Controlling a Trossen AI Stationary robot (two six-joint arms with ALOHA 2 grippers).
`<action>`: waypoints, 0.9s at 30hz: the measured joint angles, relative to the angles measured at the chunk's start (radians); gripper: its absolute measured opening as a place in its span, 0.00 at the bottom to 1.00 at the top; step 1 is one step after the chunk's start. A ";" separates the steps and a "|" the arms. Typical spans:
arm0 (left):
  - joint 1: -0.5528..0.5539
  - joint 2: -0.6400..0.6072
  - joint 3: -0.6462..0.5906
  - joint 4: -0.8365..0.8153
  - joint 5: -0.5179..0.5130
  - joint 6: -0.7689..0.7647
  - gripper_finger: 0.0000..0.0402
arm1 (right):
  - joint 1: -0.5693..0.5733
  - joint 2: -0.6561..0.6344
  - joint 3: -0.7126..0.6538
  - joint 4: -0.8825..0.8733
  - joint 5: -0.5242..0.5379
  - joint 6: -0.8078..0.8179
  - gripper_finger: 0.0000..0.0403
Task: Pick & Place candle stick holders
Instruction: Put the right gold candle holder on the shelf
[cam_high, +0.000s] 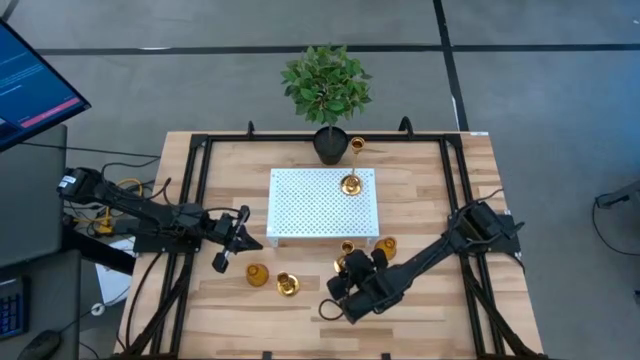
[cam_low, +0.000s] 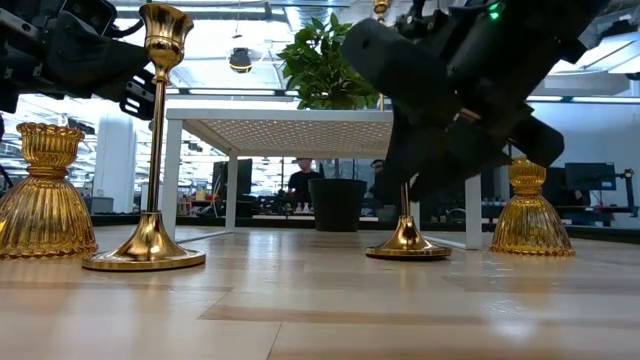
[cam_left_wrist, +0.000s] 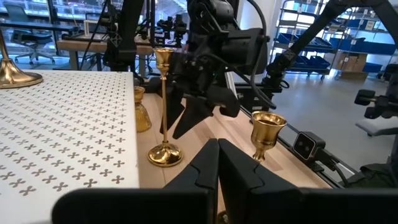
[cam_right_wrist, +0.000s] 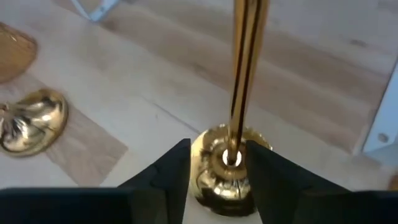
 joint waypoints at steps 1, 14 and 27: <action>0.000 0.000 0.000 0.000 0.000 0.000 0.02 | 0.003 0.000 0.000 0.000 0.015 0.000 0.32; 0.000 0.004 0.000 0.000 0.000 -0.001 0.02 | 0.025 -0.003 0.000 0.000 0.018 -0.028 0.02; 0.000 0.009 0.010 -0.001 0.043 -0.098 0.02 | 0.103 -0.123 0.085 -0.031 -0.048 -0.337 0.00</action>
